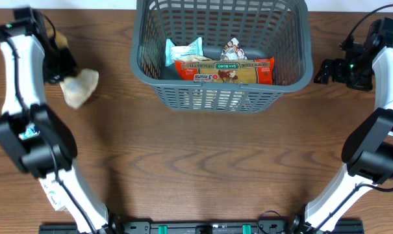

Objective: Pack container
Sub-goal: 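Grasp the cream snack pouch with the left gripper, then lift the cream pouch into the basket and open the left gripper, then move the left gripper down to the Kleenex tissue packs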

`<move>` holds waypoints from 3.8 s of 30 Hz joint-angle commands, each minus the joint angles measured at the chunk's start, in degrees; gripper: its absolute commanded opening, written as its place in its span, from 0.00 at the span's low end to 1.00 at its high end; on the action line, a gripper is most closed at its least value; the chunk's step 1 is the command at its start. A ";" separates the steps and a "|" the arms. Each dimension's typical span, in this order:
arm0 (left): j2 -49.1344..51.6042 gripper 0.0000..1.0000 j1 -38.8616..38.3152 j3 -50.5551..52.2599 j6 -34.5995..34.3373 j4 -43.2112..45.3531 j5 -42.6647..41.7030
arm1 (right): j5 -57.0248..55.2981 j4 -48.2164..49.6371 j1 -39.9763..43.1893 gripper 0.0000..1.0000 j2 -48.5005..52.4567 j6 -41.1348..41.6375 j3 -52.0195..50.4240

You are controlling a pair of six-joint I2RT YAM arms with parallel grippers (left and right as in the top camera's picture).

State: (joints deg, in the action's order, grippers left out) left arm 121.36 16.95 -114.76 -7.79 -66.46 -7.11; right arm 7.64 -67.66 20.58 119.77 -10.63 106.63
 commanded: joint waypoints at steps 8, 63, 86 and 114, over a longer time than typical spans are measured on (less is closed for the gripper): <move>-21.92 0.06 -14.19 -0.55 16.83 7.48 0.04 | -0.35 0.20 0.22 0.99 0.24 -0.59 -0.31; -3.89 0.99 -43.91 -1.68 63.28 16.59 6.58 | -0.28 -1.11 0.22 0.99 0.24 -0.57 -0.31; -33.62 0.99 -9.86 -5.86 12.26 -4.09 15.96 | 0.26 -1.07 0.22 0.98 0.24 -0.61 -0.31; -52.11 0.98 16.68 57.61 -12.94 10.99 16.22 | -1.01 -0.46 1.79 0.99 -0.09 -0.79 -0.20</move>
State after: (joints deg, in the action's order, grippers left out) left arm 68.95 31.46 -58.87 -19.20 -56.27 8.14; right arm 6.74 -68.10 22.17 119.77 -10.83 106.63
